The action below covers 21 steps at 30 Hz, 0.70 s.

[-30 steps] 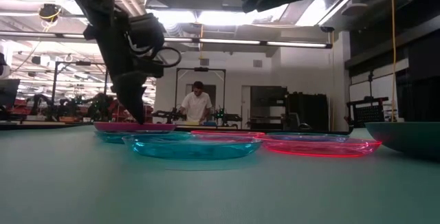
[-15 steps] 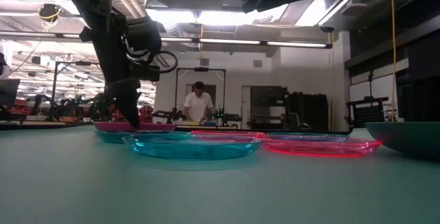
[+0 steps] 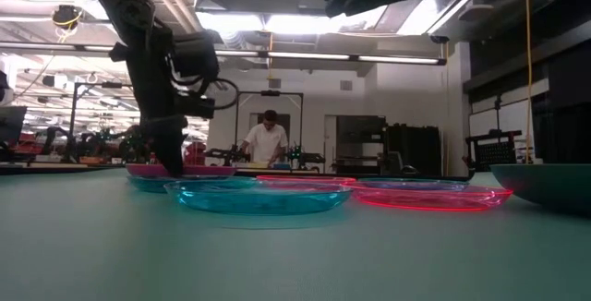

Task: Stack plastic plates
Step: Stack the pink plate on top of the black plate

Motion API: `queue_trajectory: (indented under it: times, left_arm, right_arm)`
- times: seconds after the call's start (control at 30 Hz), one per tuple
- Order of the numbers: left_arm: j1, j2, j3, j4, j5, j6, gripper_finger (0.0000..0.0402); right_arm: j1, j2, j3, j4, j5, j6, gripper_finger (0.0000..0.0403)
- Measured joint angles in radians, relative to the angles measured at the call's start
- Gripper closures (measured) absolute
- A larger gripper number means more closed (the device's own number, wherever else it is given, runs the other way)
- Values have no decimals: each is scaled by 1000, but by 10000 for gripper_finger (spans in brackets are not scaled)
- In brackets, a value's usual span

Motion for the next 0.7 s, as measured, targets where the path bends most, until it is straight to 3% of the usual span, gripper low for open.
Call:
queue_trajectory:
  times: [0.37, 0.7]
  left_arm:
    - [-1, 26, 2, 25, -16, 0, 284]
    - [-1, 27, 2, 40, -35, 0, 347]
  right_arm:
    - [0, 0, 0, 0, 0, 0, 310]
    - [0, 0, 0, 0, 0, 0, 310]
